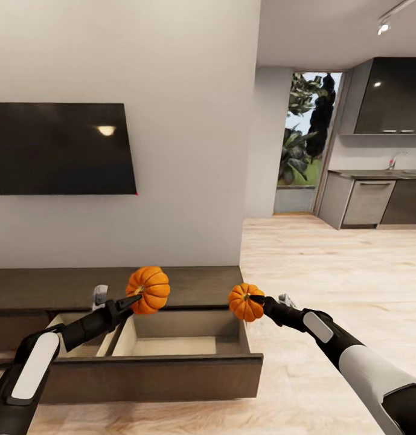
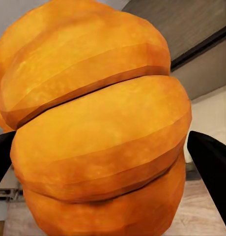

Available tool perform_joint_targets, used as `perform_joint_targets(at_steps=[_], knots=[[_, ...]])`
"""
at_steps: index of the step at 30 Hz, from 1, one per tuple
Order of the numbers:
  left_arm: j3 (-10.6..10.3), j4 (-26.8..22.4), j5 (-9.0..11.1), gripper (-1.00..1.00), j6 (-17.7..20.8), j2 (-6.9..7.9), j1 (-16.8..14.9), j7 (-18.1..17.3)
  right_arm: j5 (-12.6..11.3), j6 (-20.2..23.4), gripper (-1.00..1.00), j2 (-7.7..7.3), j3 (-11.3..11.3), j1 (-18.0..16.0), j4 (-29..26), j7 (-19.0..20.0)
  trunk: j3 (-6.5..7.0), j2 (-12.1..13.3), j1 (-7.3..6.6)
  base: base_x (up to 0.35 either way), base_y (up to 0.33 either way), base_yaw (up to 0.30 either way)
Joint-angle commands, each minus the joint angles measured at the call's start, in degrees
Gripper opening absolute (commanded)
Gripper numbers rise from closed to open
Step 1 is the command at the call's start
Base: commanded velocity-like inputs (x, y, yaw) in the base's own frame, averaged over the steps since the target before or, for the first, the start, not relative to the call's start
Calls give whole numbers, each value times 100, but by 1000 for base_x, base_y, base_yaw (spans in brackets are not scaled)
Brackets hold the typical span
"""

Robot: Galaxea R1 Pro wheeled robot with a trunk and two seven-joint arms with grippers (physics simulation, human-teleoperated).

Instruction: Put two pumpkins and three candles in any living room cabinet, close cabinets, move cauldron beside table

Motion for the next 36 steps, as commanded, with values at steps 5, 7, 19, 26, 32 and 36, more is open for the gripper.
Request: perform_joint_targets(at_steps=[5, 7, 19, 26, 32, 36], knots=[[53, 65, 147, -100, 63, 14, -6, 195, -50, 25, -100, 15, 24, -9, -8, -180, -5, -3, 3, 322, 0, 0], [62, 70, 131, -100, 66, 24, -6, 208, -49, 20, -100, 22, 24, -8, -12, -394, -5, -3, 3, 329, 18, 0], [462, 75, 141, -100, 84, 316, -6, 246, -39, 20, -100, 361, 31, -9, -24, -1482, -5, -3, 3, 73, 13, 0], [450, 365, 187, -100, 85, 296, -6, 738, -39, 24, -100, 573, 40, -9, -27, -1680, -5, -3, 3, 0, 0, 0], [429, 414, 189, -100, 72, 243, -14, 1051, -29, 25, -100, 589, 53, -9, -167, -1806, -5, -3, 3, 0, 0, 0], [414, 418, 154, -100, 62, 196, -22, 1262, -8, 12, -100, 805, 57, -9, -187, -2044, -5, -3, 3, 0, 0, 0]])
